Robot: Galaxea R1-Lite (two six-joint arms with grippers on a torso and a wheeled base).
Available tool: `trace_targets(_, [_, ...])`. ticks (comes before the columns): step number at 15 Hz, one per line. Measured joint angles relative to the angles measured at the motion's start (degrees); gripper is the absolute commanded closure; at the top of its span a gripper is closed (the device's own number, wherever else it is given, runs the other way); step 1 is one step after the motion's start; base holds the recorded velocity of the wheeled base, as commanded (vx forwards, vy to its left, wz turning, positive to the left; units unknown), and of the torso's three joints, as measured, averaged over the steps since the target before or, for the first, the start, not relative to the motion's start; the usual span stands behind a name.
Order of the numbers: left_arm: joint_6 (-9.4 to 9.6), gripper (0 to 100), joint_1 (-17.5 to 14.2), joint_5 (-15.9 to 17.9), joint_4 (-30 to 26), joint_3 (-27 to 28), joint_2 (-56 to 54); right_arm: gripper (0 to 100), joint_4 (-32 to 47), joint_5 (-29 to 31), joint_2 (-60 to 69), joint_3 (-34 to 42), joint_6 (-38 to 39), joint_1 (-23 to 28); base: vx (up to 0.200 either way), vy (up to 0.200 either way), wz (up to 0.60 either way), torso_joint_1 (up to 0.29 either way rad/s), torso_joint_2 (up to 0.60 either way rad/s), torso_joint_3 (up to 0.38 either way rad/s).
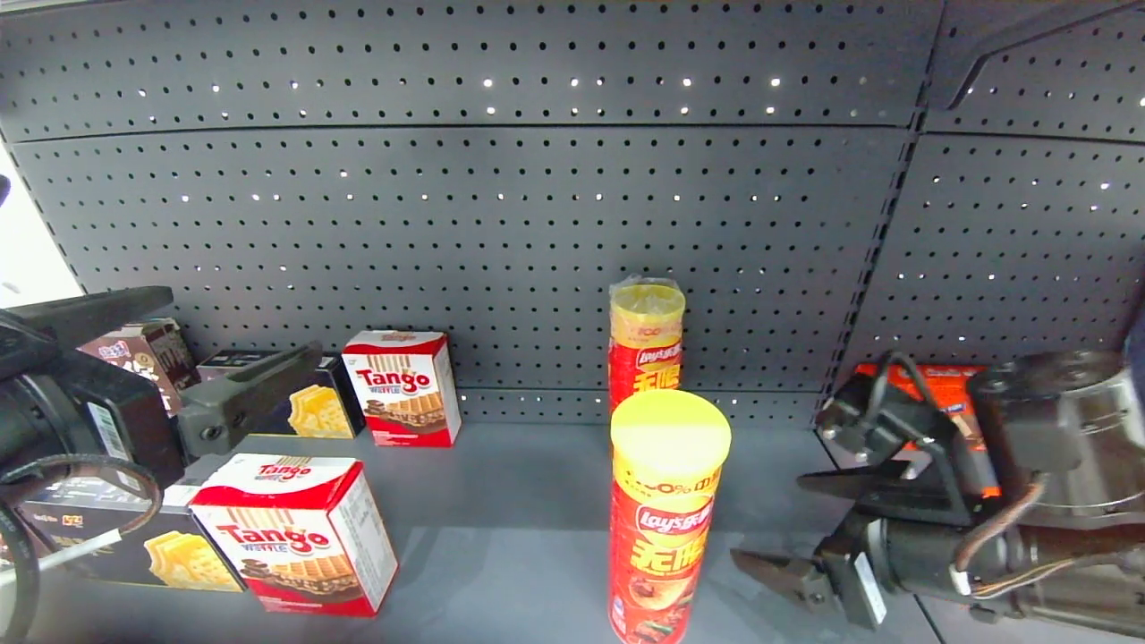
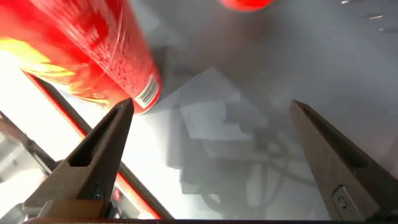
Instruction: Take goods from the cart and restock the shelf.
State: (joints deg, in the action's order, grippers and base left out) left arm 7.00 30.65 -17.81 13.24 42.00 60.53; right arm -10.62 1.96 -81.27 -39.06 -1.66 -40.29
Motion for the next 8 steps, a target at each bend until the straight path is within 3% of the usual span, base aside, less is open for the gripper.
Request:
trace_targets(2, [-0.11, 0, -1.02, -0.06, -0.05, -0.55, -1.74, 0, -0.16, 1.01, 7.29, 1.38, 1.34, 5.29, 0.000, 0.000, 0.00, 0.000, 0.00, 0.000])
trace_targets(4, [-0.09, 0, -2.34, -0.28, -0.05, -2.73, -4.83, 0, -0.24, 1.38, 15.90, 3.60, 1.97, 15.04, 0.000, 0.000, 0.00, 0.000, 0.00, 0.000])
trace_targets(8, [0.83, 0, -4.36, -4.83, -0.57, -13.73, -15.88, 0, -0.11, 2.24, 37.36, 13.04, 2.91, 36.74, 0.000, 0.000, 0.00, 0.000, 0.00, 0.000])
